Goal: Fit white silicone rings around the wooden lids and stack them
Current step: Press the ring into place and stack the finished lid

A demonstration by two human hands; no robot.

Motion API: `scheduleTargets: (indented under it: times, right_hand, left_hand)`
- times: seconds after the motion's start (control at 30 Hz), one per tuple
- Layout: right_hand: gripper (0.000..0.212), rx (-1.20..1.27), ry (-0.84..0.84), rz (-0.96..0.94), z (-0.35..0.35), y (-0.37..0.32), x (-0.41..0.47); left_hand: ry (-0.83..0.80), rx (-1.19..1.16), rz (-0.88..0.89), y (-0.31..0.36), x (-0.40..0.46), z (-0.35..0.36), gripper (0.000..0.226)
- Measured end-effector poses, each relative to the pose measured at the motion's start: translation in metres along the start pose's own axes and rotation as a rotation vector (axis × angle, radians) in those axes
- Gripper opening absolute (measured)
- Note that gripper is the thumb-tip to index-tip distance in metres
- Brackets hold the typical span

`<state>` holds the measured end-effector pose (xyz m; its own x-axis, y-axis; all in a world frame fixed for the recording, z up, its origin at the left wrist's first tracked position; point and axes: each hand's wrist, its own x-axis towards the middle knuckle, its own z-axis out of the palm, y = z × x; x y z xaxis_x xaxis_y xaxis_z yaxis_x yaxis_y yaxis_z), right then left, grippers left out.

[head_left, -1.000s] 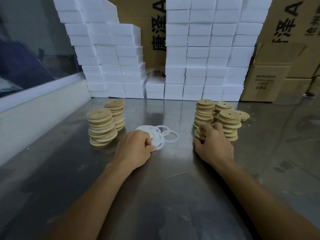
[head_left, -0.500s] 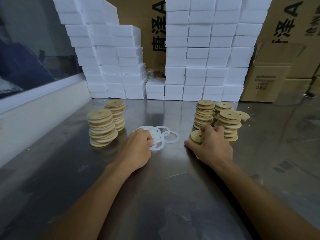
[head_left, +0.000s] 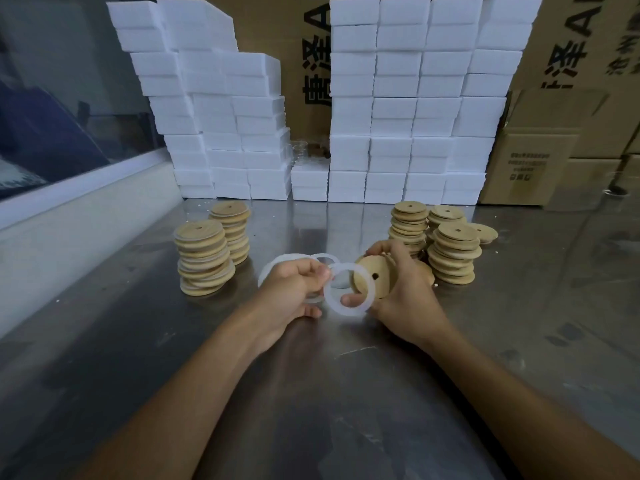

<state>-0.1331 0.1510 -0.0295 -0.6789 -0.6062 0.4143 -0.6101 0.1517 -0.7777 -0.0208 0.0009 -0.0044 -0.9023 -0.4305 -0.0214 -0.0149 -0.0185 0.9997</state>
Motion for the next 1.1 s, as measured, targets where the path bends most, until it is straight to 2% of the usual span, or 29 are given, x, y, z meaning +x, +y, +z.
scheduleTargets:
  times: [0.13,0.33,0.37,0.43,0.5,0.57,0.8,0.93,1.1]
  right_hand:
    - [0.07,0.001,-0.107,-0.119,0.012,-0.005,-0.004]
    - [0.093,0.155,-0.261,0.013,0.011,-0.012,-0.005]
    - [0.09,0.177,-0.289,0.03,0.012,-0.013,-0.006]
    - [0.071,0.198,-0.309,0.04,0.014,-0.016,-0.005]
    - [0.045,0.218,-0.279,0.052,0.017,-0.016,-0.003]
    - [0.034,0.172,-0.216,0.059,0.019,-0.013,-0.002]
    - [0.02,0.154,-0.035,-0.014,0.024,-0.009,-0.003]
    - [0.004,0.222,0.084,0.035,0.023,-0.008,-0.001]
    - [0.007,0.354,0.098,0.128,0.021,-0.009,-0.001]
  left_hand:
    - [0.055,0.134,0.018,-0.01,0.003,0.005,0.021]
    - [0.289,0.387,0.177,-0.025,0.011,0.013,0.019]
    - [0.318,0.405,0.205,-0.027,0.012,0.014,0.02]
    - [0.354,0.411,0.236,-0.028,0.014,0.013,0.022]
    - [0.367,0.43,0.254,-0.028,0.014,0.011,0.024]
    - [0.348,0.441,0.27,-0.028,0.014,0.01,0.023]
    - [0.266,0.281,0.255,-0.024,0.009,0.008,0.01]
    - [0.344,0.25,0.311,-0.023,0.01,0.008,0.019]
    - [0.34,0.202,0.314,-0.021,0.009,0.006,0.019]
